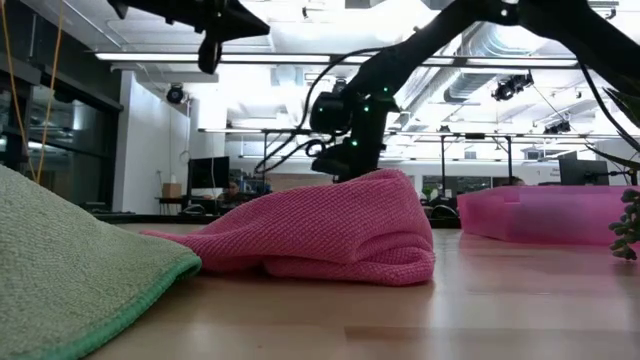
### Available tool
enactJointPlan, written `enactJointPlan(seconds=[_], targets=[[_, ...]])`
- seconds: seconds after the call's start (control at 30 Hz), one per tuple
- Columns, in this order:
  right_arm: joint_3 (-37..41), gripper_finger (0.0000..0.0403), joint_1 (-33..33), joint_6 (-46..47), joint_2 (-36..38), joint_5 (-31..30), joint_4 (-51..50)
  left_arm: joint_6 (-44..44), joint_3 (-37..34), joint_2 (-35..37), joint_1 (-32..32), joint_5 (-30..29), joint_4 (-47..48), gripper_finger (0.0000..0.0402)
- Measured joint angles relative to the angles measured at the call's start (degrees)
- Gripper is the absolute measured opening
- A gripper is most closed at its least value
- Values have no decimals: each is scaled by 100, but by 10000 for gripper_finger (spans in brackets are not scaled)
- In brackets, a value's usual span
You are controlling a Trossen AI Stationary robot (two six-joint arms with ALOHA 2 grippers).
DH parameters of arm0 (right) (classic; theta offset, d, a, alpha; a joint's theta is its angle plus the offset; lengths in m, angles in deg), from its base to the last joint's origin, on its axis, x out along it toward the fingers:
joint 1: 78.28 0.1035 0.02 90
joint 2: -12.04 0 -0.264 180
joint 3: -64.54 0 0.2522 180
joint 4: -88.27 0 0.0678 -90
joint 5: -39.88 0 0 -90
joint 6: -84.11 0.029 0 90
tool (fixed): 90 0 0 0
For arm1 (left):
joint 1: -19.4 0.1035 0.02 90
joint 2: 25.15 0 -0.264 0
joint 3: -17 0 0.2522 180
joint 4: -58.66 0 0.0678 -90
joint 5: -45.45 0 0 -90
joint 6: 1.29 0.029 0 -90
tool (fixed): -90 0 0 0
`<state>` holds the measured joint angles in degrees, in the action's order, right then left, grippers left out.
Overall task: Fold microfiber towels
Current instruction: Fold the yellow microfiber cloth, then put the folded yellow microfiber cloth into the red bin
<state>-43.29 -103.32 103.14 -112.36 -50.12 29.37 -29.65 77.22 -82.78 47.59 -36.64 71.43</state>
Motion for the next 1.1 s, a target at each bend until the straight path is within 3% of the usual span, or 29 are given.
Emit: enactJointPlan(seconds=[0.43,0.83,0.93,1.1], targets=[[16,0,1079,186,0,520,-910,-2,1,-23,-178,351,189,0],[117,0,932,175,919,-692,-1373,3,1,64,-108,396,293,0],[688,0,765,159,1398,-244,-454,86,1,70,-86,368,294,0],[2188,5,459,1007,2370,1229,1554,94,0,71,-79,343,292,0]])
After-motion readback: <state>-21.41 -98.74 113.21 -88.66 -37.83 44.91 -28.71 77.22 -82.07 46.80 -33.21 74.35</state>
